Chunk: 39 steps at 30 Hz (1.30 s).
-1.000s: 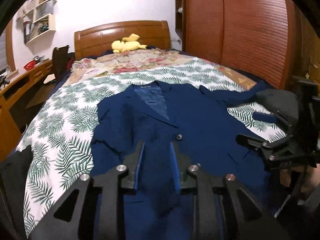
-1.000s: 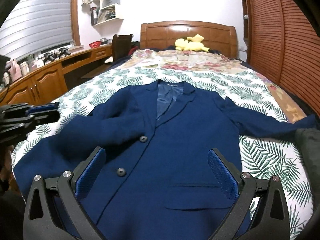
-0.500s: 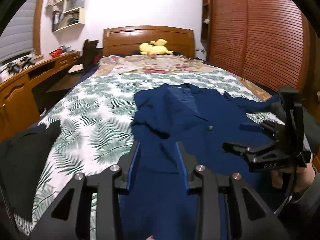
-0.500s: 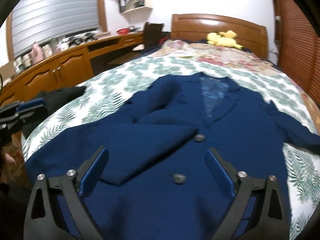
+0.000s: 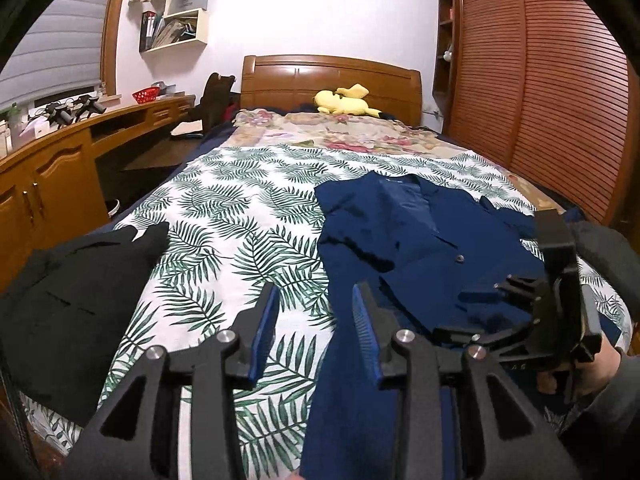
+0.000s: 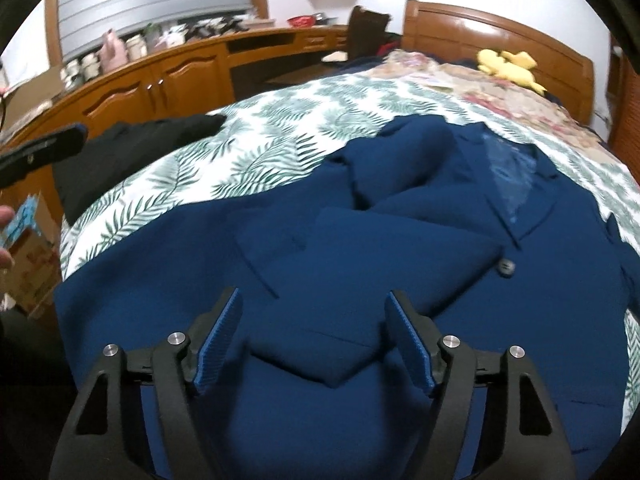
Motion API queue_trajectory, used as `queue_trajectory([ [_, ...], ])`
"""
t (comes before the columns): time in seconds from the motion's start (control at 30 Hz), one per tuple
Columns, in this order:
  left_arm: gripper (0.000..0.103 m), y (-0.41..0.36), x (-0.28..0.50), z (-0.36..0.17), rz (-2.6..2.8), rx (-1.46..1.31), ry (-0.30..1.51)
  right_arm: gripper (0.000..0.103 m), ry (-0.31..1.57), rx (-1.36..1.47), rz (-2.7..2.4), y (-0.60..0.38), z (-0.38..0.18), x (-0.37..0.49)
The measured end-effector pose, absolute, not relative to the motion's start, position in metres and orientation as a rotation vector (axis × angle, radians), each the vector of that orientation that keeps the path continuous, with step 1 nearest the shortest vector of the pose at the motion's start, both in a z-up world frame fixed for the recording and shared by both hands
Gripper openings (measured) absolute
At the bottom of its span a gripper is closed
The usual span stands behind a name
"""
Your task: Fold large clothes
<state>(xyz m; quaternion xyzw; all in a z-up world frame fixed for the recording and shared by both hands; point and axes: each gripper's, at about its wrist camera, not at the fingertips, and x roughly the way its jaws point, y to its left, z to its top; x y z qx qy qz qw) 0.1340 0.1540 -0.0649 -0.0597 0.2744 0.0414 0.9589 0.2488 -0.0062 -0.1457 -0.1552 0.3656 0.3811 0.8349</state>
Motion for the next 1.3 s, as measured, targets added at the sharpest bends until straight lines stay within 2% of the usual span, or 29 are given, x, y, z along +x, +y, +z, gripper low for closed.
queue_trajectory([
  [0.13,0.037,0.154,0.132,-0.066,0.086,-0.115,0.557,0.067,0.823,-0.405,0.795,0.008,-0.163,0.250],
  [0.2,0.037,0.154,0.132,-0.066,0.088,-0.116,0.558,0.058,0.840,-0.444,0.764,0.011,-0.172,0.250],
  [0.23,0.037,0.154,0.132,-0.066,0.086,-0.116,0.557,0.057,0.841,-0.446,0.763,0.011,-0.173,0.250],
  [0.27,0.037,0.154,0.132,-0.067,0.086,-0.116,0.557,0.050,0.837,-0.449,0.758,0.011,-0.173,0.250],
  [0.3,0.037,0.154,0.132,-0.067,0.086,-0.116,0.558,0.031,0.826,-0.462,0.742,0.010,-0.172,0.250],
  [0.33,0.038,0.153,0.133,-0.067,0.084,-0.116,0.558,0.021,0.818,-0.474,0.729,0.009,-0.172,0.250],
  [0.43,0.038,0.147,0.135,-0.066,0.091,-0.112,0.553,0.010,0.805,-0.456,0.717,0.000,-0.169,0.252],
  [0.9,0.038,0.094,0.157,-0.061,0.042,-0.086,0.546,0.007,0.536,-0.185,0.553,-0.132,-0.071,0.245],
  [1.3,0.038,0.036,0.176,-0.063,-0.043,-0.044,0.560,0.006,0.574,-0.104,0.459,-0.216,-0.070,0.232],
])
